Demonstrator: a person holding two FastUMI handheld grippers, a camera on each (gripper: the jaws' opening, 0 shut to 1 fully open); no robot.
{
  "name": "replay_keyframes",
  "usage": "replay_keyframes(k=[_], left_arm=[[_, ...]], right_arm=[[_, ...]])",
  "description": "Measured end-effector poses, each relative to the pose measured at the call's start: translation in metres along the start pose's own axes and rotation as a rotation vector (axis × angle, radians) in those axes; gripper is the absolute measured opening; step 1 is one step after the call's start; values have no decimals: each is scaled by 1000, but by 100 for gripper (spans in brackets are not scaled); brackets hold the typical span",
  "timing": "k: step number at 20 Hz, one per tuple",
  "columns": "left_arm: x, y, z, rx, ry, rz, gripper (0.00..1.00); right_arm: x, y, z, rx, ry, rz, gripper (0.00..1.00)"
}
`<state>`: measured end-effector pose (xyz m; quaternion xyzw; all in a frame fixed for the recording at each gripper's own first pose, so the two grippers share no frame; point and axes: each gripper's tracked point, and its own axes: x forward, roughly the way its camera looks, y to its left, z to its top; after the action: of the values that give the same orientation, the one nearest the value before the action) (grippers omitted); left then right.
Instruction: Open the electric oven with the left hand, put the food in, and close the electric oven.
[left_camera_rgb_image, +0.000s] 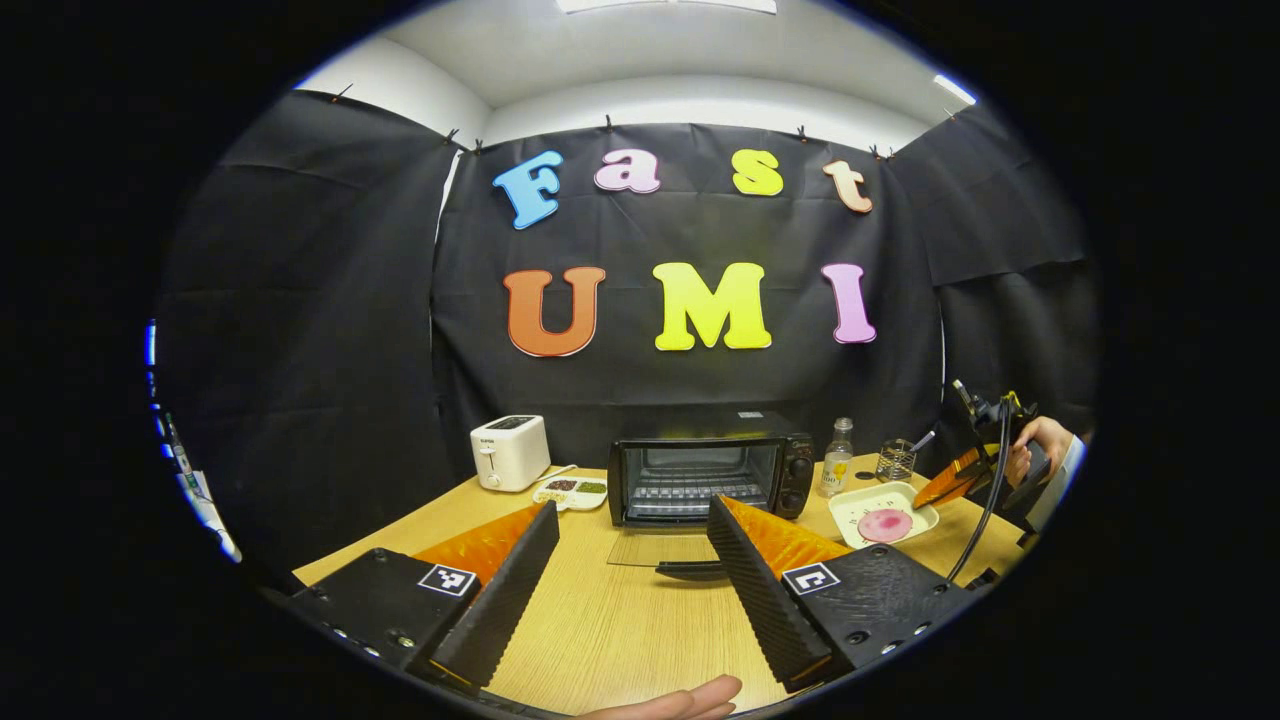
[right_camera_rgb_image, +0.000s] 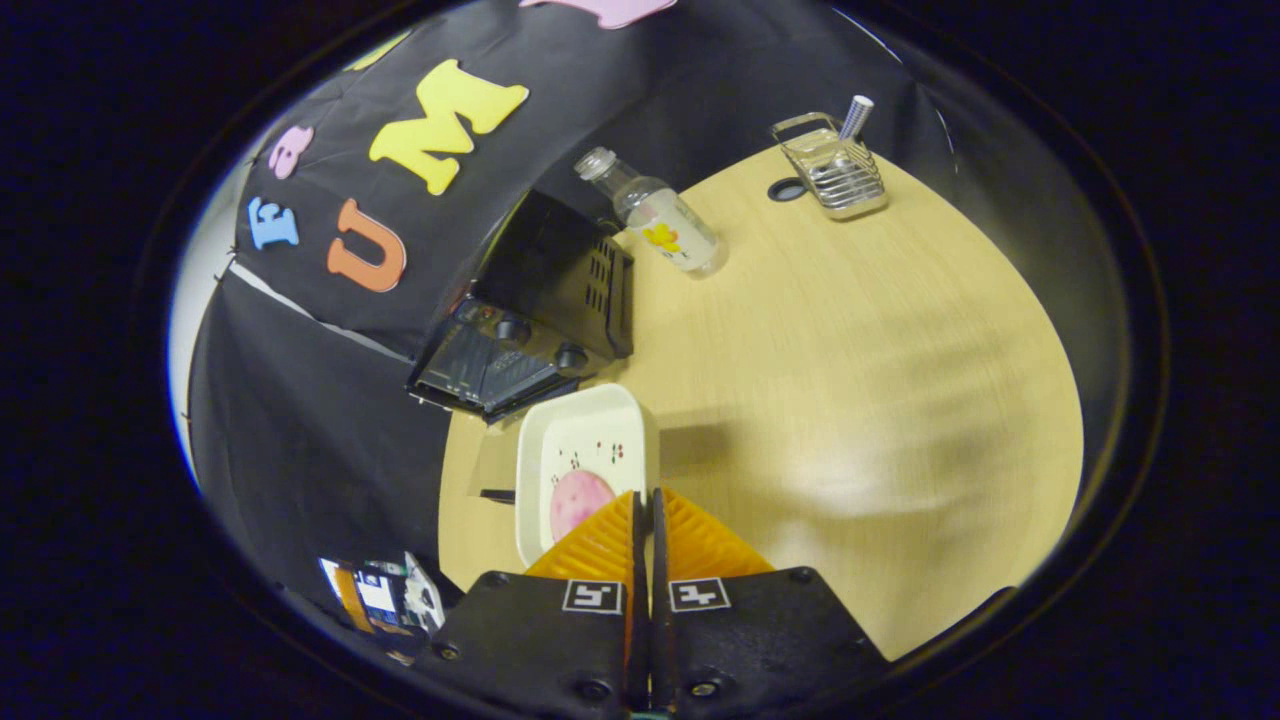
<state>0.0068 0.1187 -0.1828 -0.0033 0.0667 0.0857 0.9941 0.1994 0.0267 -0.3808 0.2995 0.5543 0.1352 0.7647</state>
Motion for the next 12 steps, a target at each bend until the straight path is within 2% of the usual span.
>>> replay_keyframes(k=[5, 7, 8, 11, 12], left_arm=[[1, 9, -7, -1, 3, -1, 95], [0, 11, -10, -14, 7, -14, 96], [1, 13, -12, -14, 4, -15, 95], [6, 26, -17, -16, 6, -2, 95], [8, 27, -20, -25, 14, -5, 95]], right_arm=[[3, 53, -5, -6, -2, 92, 1], [11, 66, -5, -29, -15, 97, 1], [18, 72, -6, -42, -14, 93, 4], [33, 95, -13, -50, 18, 111, 4], [40, 102, -15, -54, 32, 111, 1]])
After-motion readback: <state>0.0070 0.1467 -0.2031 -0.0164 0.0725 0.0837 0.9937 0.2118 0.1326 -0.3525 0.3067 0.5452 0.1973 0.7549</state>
